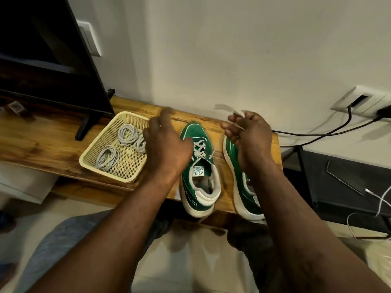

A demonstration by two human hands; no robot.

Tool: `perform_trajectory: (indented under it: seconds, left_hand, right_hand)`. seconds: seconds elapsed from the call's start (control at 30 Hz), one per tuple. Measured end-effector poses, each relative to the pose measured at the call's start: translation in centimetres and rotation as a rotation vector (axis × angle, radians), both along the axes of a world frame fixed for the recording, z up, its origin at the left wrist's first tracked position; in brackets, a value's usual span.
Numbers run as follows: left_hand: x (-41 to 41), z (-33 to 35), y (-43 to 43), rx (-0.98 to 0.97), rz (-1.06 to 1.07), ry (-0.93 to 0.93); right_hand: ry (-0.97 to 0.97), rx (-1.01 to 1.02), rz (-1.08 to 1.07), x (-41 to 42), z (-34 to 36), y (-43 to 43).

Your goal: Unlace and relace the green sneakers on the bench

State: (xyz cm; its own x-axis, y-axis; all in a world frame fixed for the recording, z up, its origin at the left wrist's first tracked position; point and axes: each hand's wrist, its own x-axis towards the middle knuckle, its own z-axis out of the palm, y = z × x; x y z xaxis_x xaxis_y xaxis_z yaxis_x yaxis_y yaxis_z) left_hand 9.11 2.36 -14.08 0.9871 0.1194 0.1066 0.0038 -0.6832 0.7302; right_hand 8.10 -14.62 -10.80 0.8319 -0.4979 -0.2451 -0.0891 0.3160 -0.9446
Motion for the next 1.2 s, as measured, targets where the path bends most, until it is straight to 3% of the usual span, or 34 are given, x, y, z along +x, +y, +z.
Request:
perform_trajectory:
  seconds: [0.07, 0.17, 0.27, 0.33, 0.47, 0.63, 0.8, 1.0, 1.07, 1.2]
  left_hand:
    - [-0.5, -0.8, -0.5, 0.222, -0.242, 0.038]
    - [-1.9, -2.0, -1.3, 0.368, -0.42, 0.159]
    - [-2.8, -2.8, -2.0, 0.481, -0.444, 0.164]
    - [-2.7, -3.0, -2.1, 0.49, -0.417, 0.124]
    - [-1.7, -3.6, -1.9, 0.441, -0.383, 0.076]
    - [-0.6, -4.4, -1.3, 0.414, -0.382, 0.086]
    - [-0.3, -3.9, -1.5, 0.456, -0.463, 0.008]
    - [0.2, -2.7, -2.2, 0.54, -0.491, -0.016]
    - [0.2, -2.7, -2.4, 0.536, -0.482, -0.02]
    - [0.0, -2.7, -2.5, 0.552, -0.48, -0.06]
  right_hand:
    - [-0.07, -0.008, -0.027, 0.0, 0.3, -0.4]
    - [-0.135, -0.158, -0.047, 0.0, 0.3, -0.6]
    - [0.143, -0.705, 0.036, -0.1, -0.5, -0.7]
    - [0.385, -0.988, 0.227, -0.3, -1.4, -0.7]
    - [0.568, -1.167, 0.743, -1.2, -2.7, 0.1]
    - [0.446, -1.374, 0.763, -1.9, -3.7, 1.3]
    - [0.393, -1.385, 0.705, -2.2, -4.2, 1.4]
    - [0.542, -0.751, 0.57, -1.5, -5.1, -0.6]
    - [0.505, -0.81, 0.602, -1.7, -5.4, -0.8]
    - [0.409, -1.151, 0.611, -2.1, -6.1, 0.0]
